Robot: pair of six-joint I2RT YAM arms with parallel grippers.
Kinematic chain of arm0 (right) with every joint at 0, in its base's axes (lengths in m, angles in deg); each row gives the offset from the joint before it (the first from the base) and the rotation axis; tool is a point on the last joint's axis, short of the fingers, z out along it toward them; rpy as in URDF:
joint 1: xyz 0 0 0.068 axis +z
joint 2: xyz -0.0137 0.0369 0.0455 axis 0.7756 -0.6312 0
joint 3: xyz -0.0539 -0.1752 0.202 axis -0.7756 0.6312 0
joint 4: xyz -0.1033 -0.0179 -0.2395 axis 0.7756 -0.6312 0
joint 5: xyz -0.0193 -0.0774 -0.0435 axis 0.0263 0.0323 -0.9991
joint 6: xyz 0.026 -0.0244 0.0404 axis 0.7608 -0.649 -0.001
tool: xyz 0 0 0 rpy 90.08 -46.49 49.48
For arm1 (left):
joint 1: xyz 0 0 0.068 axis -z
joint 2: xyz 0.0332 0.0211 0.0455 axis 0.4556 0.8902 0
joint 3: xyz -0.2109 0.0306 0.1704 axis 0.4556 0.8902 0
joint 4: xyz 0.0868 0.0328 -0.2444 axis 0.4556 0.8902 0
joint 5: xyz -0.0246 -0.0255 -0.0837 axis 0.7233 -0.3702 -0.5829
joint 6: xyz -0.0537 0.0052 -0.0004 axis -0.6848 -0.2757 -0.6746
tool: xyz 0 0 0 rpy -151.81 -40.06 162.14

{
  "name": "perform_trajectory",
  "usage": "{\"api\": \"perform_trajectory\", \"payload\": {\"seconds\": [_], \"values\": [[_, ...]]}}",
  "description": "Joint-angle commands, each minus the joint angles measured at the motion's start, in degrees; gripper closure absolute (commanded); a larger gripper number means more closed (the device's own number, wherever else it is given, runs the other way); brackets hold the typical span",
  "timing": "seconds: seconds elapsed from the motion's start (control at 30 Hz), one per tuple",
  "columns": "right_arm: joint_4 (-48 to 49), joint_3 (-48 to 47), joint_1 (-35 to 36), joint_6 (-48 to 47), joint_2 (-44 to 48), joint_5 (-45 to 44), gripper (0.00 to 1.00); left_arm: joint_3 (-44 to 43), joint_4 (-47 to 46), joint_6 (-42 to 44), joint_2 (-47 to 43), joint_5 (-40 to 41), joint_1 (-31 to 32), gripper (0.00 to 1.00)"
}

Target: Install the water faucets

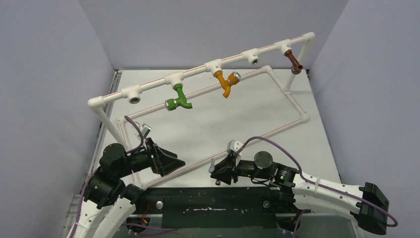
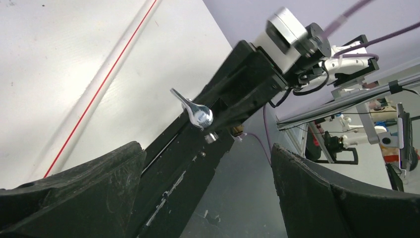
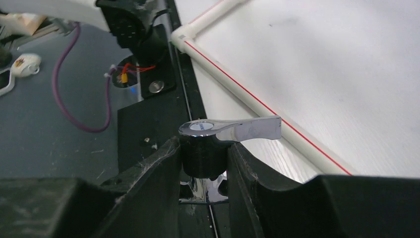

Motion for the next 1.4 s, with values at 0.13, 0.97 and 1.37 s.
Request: {"api": "perform_trajectory", "payload": {"seconds": [0.13, 0.97, 1.37], "values": [[6.9, -6.7, 8.4, -25.7, -2.7, 5.8, 1.0, 1.3, -1.9, -2.1, -0.4, -4.0, 0.2, 0.03], [-10.2, -26.6, 13.4, -53.5, -20.8, 11.0, 1.0, 8.3, -3.9, -7.3, 3.1, -6.9, 0.5, 0.26], [-9.5, -25.9, 13.6, -54.2, -22.1, 10.2, 1.0, 10.6, -6.5, -8.8, 4.5, -9.1, 0.5, 0.61]]}}
